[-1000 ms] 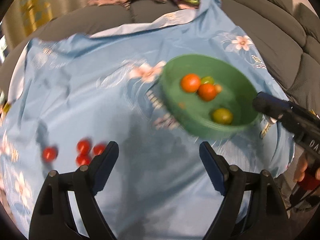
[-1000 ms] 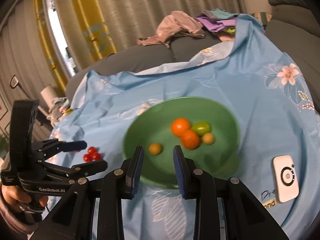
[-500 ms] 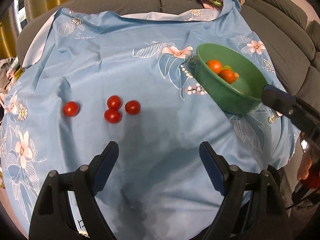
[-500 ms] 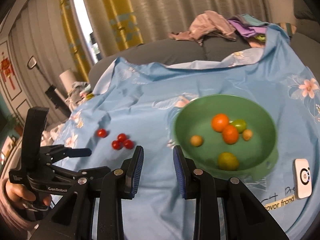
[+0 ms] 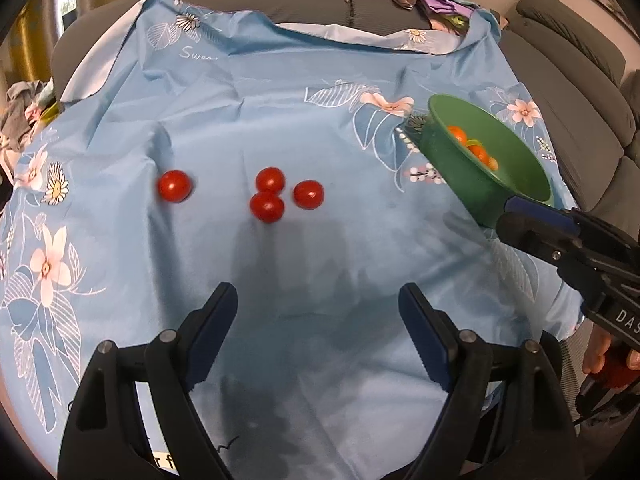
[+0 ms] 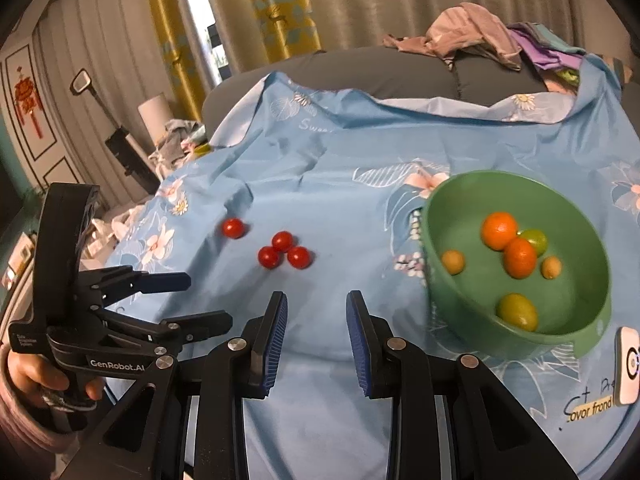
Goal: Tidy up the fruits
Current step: 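Lift both open tools out of the bowl toward the red cherry tomatoes, then grasp a red cherry tomato with the right tool while the left tool grasps another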
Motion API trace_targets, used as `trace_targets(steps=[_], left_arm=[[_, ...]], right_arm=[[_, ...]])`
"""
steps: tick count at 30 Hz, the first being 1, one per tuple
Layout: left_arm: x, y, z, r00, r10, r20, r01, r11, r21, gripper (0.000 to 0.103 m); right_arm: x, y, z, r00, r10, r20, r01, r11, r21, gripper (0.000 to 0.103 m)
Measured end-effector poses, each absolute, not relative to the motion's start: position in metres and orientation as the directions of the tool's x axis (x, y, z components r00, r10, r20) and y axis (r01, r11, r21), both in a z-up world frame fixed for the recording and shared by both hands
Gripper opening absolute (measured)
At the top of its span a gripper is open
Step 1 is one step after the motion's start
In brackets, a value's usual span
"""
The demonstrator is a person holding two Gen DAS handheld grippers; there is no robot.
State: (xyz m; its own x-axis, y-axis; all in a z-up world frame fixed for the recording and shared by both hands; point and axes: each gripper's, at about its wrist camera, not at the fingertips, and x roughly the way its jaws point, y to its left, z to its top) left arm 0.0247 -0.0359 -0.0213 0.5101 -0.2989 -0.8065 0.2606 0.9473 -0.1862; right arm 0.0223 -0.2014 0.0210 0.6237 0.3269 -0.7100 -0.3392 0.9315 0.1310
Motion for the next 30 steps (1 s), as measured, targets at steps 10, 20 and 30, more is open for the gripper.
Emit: trace_targets(steps=[10, 20, 30], left_arm=[[0.028, -0.019, -0.028, 0.522, -0.281, -0.805, 0.241, 0.954, -0.177, 0.083], [0.049, -0.004, -0.042, 0.513, -0.299, -0.805, 0.22, 0.952, -0.213, 0.083], [0.077, 0.002, -0.045, 0.512, -0.29, -0.809, 0.21, 0.955, -0.21, 0.082]], right_arm=[[0.041, -0.189, 0.001, 0.569, 0.343, -0.748, -0.348, 0.924, 0.159, 0.03], [0.067, -0.172, -0.022, 0.494, 0.36, -0.792, -0.377, 0.909, 0.178, 0.03], [0.112, -0.147, -0.04, 0.445, 0.343, -0.827, -0.414, 0.898, 0.149, 0.031]])
